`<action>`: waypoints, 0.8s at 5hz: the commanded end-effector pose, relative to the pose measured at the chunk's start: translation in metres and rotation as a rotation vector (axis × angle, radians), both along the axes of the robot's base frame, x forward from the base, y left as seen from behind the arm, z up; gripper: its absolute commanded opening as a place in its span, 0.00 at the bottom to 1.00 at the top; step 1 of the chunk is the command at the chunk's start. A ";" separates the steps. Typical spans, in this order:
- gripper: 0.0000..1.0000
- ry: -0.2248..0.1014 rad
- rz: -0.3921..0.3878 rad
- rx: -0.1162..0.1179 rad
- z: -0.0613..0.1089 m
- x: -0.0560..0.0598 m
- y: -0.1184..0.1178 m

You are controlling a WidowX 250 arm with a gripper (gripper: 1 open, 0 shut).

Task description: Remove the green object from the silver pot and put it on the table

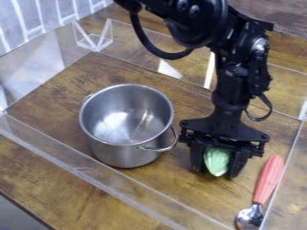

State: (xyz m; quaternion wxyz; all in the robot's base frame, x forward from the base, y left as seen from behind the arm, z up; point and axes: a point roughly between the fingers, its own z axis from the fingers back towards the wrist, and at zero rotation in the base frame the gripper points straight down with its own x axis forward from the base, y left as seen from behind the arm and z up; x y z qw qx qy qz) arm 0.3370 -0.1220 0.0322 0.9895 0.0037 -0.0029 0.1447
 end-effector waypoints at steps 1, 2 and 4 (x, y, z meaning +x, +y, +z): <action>0.00 -0.080 0.033 -0.028 0.042 0.010 0.000; 0.00 -0.078 0.041 -0.031 0.050 0.008 -0.007; 0.00 -0.074 0.003 -0.034 0.050 -0.003 -0.019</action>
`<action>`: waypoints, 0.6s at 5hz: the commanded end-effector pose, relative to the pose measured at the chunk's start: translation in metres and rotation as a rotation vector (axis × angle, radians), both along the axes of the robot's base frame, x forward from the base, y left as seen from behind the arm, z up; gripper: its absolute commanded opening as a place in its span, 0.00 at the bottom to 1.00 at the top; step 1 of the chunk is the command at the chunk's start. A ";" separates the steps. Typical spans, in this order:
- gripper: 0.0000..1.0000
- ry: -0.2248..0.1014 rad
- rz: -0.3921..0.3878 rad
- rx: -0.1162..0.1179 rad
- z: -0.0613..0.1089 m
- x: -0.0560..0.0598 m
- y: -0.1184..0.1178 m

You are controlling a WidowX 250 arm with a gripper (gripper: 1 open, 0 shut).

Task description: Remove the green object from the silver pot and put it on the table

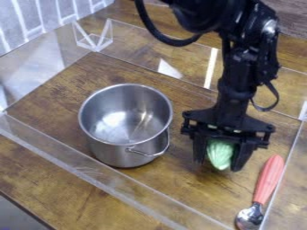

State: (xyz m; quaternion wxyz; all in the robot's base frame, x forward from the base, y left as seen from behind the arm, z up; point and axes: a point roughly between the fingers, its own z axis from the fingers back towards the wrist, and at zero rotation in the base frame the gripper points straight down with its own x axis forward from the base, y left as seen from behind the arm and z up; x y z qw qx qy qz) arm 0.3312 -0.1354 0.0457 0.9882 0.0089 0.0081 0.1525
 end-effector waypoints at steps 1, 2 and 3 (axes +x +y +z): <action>0.00 -0.094 -0.052 -0.036 0.027 -0.005 -0.010; 0.00 -0.089 -0.047 -0.033 0.033 -0.004 -0.007; 1.00 -0.077 -0.058 -0.042 0.032 0.002 -0.002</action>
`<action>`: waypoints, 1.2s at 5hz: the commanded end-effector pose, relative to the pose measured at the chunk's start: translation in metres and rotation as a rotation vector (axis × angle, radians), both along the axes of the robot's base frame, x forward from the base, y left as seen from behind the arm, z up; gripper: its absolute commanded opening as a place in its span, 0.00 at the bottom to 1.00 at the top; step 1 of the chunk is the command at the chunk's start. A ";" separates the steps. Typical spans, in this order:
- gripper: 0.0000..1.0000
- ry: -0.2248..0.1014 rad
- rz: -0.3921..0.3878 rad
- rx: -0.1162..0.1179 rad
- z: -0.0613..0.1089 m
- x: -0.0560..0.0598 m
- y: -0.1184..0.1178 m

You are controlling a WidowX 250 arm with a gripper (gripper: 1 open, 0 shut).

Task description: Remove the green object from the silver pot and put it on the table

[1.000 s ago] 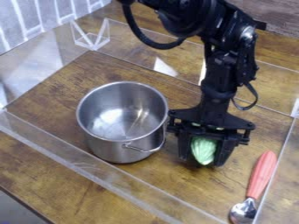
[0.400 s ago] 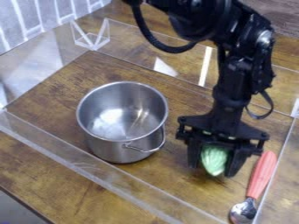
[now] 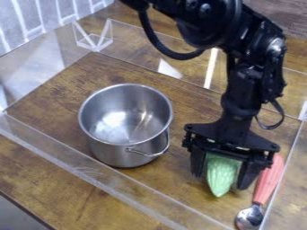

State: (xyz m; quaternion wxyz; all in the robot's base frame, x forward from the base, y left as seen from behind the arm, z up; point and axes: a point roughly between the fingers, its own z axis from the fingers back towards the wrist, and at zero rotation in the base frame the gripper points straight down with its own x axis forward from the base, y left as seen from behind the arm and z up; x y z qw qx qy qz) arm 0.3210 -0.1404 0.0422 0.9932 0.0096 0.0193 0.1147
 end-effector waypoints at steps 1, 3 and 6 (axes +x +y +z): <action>1.00 -0.098 0.013 -0.058 0.040 0.017 0.009; 1.00 -0.120 0.048 -0.095 0.064 0.030 0.025; 1.00 -0.107 0.018 -0.093 0.044 0.031 0.028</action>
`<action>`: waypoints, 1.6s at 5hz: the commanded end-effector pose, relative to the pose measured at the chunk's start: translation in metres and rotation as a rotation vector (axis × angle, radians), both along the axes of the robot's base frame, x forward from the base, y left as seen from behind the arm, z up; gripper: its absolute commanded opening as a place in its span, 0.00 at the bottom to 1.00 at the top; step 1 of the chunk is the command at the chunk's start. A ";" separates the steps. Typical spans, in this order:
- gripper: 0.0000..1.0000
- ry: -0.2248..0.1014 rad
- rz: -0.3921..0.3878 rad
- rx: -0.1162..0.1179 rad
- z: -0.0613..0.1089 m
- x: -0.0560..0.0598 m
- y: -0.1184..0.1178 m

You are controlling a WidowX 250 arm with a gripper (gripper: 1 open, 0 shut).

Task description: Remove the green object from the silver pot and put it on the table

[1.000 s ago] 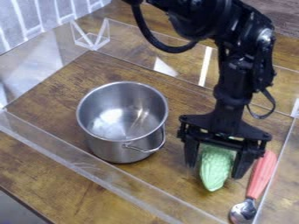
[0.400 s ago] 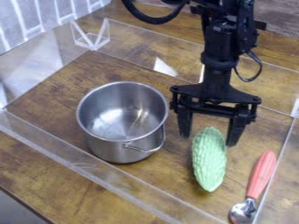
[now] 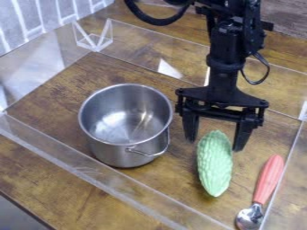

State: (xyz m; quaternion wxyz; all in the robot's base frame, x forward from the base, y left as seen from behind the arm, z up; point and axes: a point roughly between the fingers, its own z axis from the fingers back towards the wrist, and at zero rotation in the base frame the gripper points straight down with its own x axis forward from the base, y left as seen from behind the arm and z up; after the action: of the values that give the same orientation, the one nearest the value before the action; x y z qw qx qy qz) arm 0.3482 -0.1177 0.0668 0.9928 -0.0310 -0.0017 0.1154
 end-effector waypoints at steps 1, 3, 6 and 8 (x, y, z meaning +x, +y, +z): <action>1.00 -0.051 0.055 -0.013 0.010 0.002 0.009; 0.00 -0.047 0.147 -0.006 -0.003 0.002 0.006; 1.00 -0.042 0.064 -0.019 0.000 0.018 0.005; 1.00 -0.041 0.002 -0.036 0.018 0.003 0.000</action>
State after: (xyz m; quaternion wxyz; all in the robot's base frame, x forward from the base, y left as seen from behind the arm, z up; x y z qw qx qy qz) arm 0.3483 -0.1153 0.0513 0.9919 -0.0322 0.0215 0.1208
